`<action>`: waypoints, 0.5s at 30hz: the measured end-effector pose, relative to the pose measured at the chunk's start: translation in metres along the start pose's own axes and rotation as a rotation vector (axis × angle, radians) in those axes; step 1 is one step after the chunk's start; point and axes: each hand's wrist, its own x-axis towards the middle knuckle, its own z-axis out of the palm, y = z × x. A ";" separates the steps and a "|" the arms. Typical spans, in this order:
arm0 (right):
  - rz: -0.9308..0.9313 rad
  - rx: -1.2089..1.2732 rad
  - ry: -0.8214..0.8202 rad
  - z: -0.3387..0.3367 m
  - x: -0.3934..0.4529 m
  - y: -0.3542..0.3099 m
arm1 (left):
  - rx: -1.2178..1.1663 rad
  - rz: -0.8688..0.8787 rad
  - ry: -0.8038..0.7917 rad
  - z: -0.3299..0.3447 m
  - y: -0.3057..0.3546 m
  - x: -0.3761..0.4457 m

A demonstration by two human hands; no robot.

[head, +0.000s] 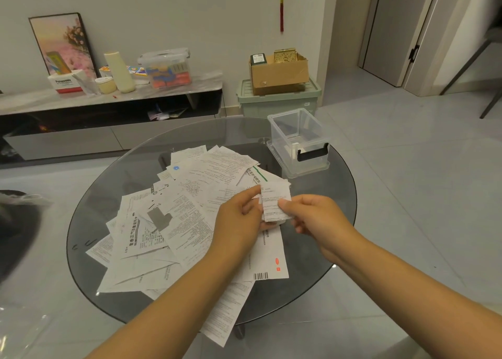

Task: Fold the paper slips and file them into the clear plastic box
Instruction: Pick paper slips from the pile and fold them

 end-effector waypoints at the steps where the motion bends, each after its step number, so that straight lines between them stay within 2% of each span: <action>1: 0.009 0.003 0.018 0.001 0.000 0.000 | -0.011 -0.006 0.003 0.002 0.000 0.000; 7: 0.009 -0.066 0.064 0.005 0.000 0.000 | -0.062 -0.048 0.026 0.003 -0.002 -0.001; 12: -0.067 -0.030 -0.021 0.005 -0.003 -0.002 | 0.038 -0.014 0.031 0.001 -0.003 0.000; 15: -0.080 0.001 0.021 0.001 0.002 -0.005 | 0.096 -0.036 0.038 0.001 -0.002 0.003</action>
